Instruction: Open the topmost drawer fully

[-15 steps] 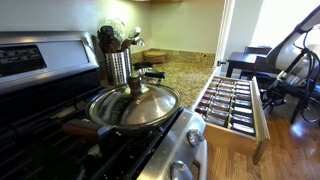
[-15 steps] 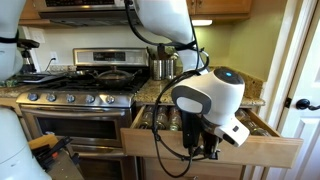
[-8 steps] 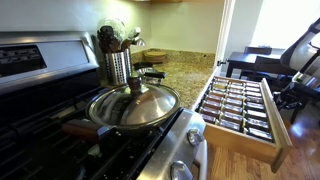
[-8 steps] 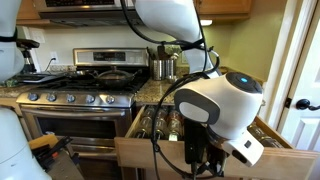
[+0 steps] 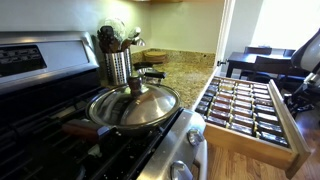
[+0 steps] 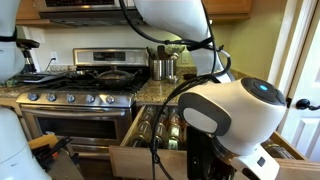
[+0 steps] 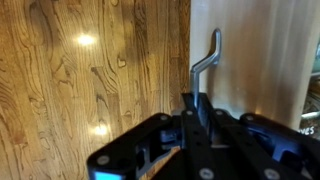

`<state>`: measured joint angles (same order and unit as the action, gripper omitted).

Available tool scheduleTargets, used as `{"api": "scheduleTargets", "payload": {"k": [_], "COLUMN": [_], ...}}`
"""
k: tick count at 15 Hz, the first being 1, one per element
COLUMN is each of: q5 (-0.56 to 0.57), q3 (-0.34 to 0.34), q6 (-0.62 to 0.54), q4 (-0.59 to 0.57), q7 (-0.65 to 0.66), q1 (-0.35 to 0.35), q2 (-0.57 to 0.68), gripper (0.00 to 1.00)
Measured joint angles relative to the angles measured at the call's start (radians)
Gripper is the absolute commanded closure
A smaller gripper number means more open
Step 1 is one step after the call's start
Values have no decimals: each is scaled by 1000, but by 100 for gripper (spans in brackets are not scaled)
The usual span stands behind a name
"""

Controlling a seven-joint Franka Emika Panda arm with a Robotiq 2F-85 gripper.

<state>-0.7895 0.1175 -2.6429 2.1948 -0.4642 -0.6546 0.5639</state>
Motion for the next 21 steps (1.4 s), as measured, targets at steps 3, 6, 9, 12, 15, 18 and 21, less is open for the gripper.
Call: {"api": "scheduleTargets", "payload": {"k": [3,6,9,12,15,18,21], "q5": [0,1,4,5,55,185,313], "q3": [20,35,46,52,60,80,86], "q6": [13,17,17,13,-52,-193,-310], "q4": [7,18,26,31,58,138,219], "q7": [-25,-46,-59,-65,-63,-61,-43], "q1": [-12,-22,-24,-25,-12,4,-5], "q2": [-4,-10,-15,-18,-24,-55,-87], "gripper": [90,63,57,44,20,2,0]}}
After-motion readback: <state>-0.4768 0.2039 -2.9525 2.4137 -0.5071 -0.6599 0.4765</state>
